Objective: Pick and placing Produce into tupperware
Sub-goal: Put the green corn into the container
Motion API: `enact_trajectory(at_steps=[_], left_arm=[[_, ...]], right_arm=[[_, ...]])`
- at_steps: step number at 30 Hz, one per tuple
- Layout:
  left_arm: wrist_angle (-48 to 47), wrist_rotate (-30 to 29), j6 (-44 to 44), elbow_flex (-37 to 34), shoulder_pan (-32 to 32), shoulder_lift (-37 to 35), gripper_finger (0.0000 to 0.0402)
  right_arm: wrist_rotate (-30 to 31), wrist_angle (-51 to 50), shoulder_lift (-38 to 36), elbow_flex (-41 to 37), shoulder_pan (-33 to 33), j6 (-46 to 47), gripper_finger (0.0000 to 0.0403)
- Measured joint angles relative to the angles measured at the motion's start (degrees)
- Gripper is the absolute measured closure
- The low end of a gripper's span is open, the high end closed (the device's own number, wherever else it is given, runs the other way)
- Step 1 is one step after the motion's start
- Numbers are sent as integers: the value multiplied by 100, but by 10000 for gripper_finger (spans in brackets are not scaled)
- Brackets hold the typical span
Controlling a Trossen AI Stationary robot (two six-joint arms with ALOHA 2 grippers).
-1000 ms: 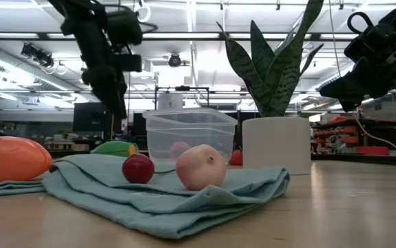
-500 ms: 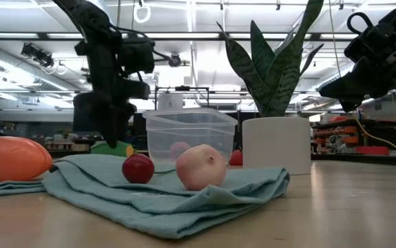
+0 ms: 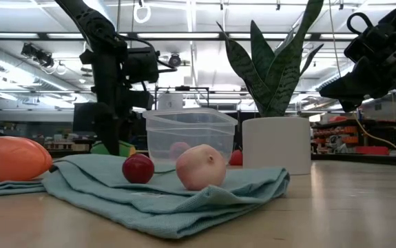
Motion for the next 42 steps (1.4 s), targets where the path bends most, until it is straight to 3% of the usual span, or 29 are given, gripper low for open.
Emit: enact_trajectory(at_steps=[9,18,23,29,31,35,38,42], left_arm=[[63,-19,-15,-4,0,0,184],[-19,-442,260,110,2,7,187],[-268,-560,284,832,2,7,180],[-1144,-553,344,2174,-33,7,189],[-1370,-374,287,2601,-31,3,189],[-1493,619,-160,3158,-33,0,178],[-1354,1212,-529,3249,-119,-7,177],[-1205,1480,-823,3183,-368,-2,188]], right_arm=[[0,2,0,0,0,0,357],[1,2,0,0,0,0,358],[2,3,0,0,0,0,358],[2,3,1,0,0,0,358],[1,3,0,0,-1,0,358],[1,2,0,0,0,0,358],[1,2,0,0,0,-2,358],[1,2,0,0,0,-7,358]])
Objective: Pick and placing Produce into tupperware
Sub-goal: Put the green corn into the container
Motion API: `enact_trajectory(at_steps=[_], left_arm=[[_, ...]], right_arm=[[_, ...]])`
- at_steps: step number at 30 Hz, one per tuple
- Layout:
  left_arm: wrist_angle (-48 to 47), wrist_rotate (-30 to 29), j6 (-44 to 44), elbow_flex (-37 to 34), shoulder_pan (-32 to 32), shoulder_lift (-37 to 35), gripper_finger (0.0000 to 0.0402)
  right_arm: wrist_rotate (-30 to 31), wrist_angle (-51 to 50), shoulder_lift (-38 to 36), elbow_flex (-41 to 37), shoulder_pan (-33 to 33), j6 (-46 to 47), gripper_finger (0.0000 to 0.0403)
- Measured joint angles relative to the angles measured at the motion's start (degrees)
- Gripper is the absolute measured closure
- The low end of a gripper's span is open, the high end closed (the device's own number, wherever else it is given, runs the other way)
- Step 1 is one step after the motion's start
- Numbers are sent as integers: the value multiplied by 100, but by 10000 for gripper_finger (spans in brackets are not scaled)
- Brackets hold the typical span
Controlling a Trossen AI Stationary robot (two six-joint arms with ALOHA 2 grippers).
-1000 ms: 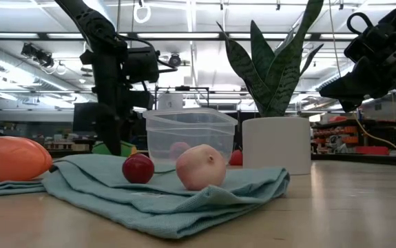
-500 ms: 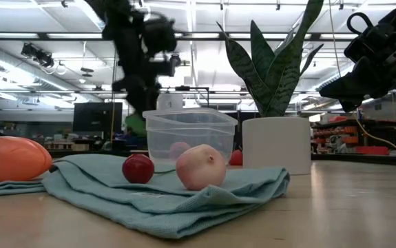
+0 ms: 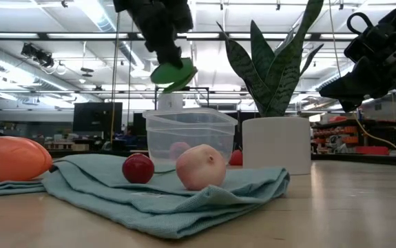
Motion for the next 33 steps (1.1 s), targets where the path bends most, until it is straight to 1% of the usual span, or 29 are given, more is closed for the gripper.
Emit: enact_trajectory(at_steps=[4,9,13,18,23,27,33], left_arm=[[443,352,-104,-178,-381,4,188],[828,379,-100,-184,-767,79,171],[995,344,39,-183,-961,294,177],[941,279,202,-187,-1021,819,189],[788,252,419,-187,-1004,1278,177],[715,236,495,-187,-1006,1418,171],[671,233,228,-187,-1004,1425,166]], right_arm=[[1,0,2,0,0,-9,358],[1,0,3,0,0,-9,358],[-1,0,4,0,0,-1,358],[1,4,17,1,0,4,358],[0,2,17,0,0,4,358],[-1,2,15,0,-1,4,358],[-1,2,16,0,-1,7,358]])
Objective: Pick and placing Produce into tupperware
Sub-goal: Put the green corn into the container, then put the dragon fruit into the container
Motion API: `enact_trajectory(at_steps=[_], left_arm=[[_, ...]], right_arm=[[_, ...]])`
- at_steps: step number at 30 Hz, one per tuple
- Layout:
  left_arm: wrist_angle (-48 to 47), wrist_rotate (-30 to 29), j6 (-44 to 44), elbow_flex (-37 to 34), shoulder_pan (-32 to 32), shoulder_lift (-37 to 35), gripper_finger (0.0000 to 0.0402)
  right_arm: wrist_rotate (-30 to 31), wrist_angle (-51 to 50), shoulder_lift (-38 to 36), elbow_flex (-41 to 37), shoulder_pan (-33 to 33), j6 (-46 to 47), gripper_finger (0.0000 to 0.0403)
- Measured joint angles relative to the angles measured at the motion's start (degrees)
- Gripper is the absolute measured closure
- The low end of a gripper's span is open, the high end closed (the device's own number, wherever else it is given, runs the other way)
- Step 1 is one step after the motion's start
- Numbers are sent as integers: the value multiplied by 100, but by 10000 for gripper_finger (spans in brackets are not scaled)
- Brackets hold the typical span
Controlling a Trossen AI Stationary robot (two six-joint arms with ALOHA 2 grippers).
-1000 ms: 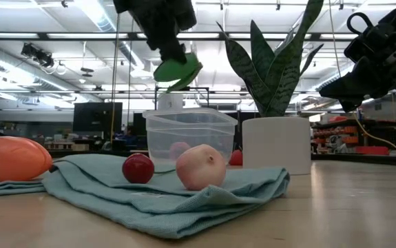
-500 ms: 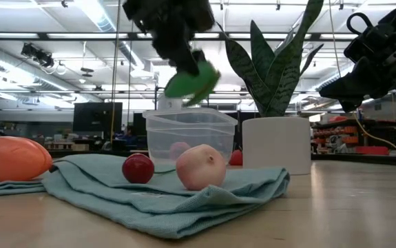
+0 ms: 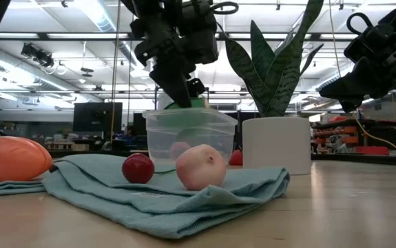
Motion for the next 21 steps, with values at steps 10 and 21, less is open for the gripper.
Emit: enact_trajectory(at_steps=[10,21], left_arm=[[-42,57,-28,0,0,-2,131],[-1435,-1197,491,897,9,-12,148]], right_arm=[[-2,-2,6,1,0,2,358],[-2,-2,10,0,1,2,358]])
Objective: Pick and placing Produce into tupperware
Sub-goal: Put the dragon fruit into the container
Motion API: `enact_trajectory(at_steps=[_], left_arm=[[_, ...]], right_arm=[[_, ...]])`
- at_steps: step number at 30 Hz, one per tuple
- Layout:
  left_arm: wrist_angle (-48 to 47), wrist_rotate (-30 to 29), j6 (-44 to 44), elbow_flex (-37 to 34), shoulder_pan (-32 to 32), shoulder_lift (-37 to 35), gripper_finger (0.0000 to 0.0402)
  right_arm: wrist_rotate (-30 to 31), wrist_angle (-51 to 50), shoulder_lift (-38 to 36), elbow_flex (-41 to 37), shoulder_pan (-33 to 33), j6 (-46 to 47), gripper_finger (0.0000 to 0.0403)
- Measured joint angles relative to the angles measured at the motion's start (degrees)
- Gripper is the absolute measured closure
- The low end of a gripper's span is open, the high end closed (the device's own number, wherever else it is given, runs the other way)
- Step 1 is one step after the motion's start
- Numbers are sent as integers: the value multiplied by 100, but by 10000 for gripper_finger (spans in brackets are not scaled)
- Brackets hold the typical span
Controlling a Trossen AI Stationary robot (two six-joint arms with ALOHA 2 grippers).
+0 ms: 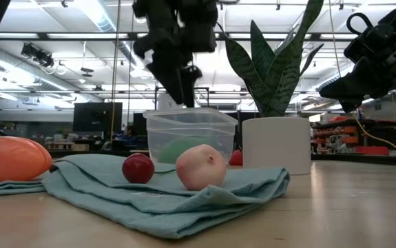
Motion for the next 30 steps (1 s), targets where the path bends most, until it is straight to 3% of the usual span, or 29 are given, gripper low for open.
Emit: enact_trajectory(at_steps=[5,12,14,21,30], left_arm=[[-1006,-744,136,764,48,1,154],[-1359,-874,161,1497,676,-3,157],[-1347,-644,204,1561,959,-1,159],[-984,958,-28,1477,2172,6,166],[-1546,1046,903,1476,2845,138,179]], right_arm=[[0,0,0,0,0,0,358],[-31,0,0,0,-1,0,358],[-59,0,0,0,-2,0,358],[-66,0,5,0,0,-11,358],[-66,4,20,0,-1,-55,358]])
